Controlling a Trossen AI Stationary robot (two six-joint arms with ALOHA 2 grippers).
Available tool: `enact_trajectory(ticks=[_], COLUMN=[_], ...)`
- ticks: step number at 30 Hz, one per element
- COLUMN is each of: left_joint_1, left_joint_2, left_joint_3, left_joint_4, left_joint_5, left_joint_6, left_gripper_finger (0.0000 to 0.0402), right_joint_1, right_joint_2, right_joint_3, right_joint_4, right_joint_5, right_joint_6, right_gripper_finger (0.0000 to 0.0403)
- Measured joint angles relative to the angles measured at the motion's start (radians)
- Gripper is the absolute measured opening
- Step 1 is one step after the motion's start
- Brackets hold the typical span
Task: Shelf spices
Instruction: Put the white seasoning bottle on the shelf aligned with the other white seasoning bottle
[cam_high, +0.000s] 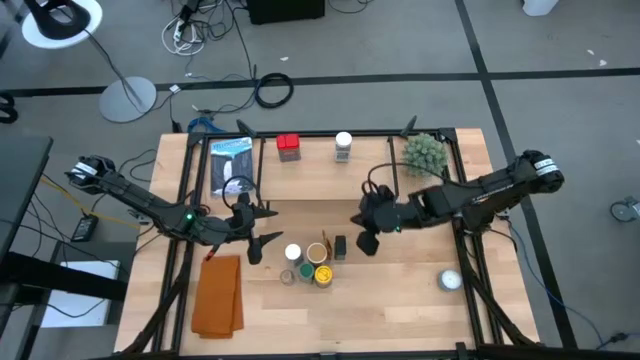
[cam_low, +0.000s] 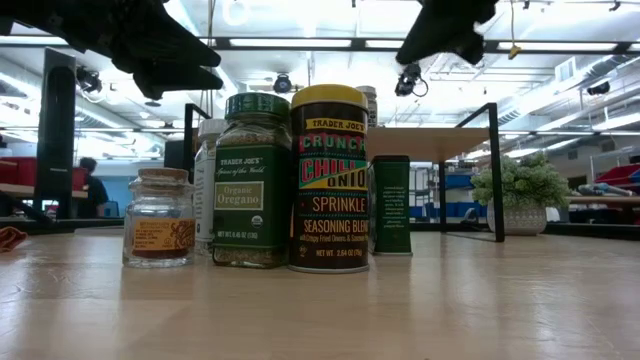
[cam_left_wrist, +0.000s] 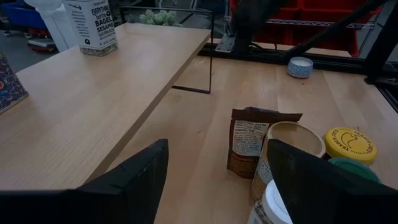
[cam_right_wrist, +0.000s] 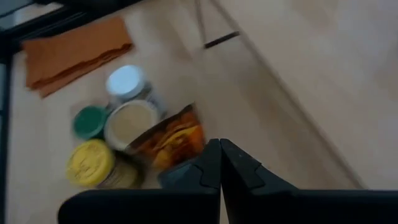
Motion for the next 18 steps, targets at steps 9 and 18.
enact_trajectory(ticks=[9,18], left_joint_1=[0.000,0.000], left_joint_2=[0.000,0.000], left_joint_3=[0.000,0.000], left_joint_4=[0.000,0.000], left_joint_5=[0.000,0.000], left_joint_6=[-0.001,-0.001], left_gripper_finger=[0.0278,0.0278], right_joint_1=[0.056,0.063], right_joint_2=[0.000,0.000], right_joint_3=[0.000,0.000], right_joint_4=[0.021,0.001], right_joint_5=[0.000,0.001], right_joint_6=[-0.002,-0.001], right_gripper_finger=[0.0004,0.0006])
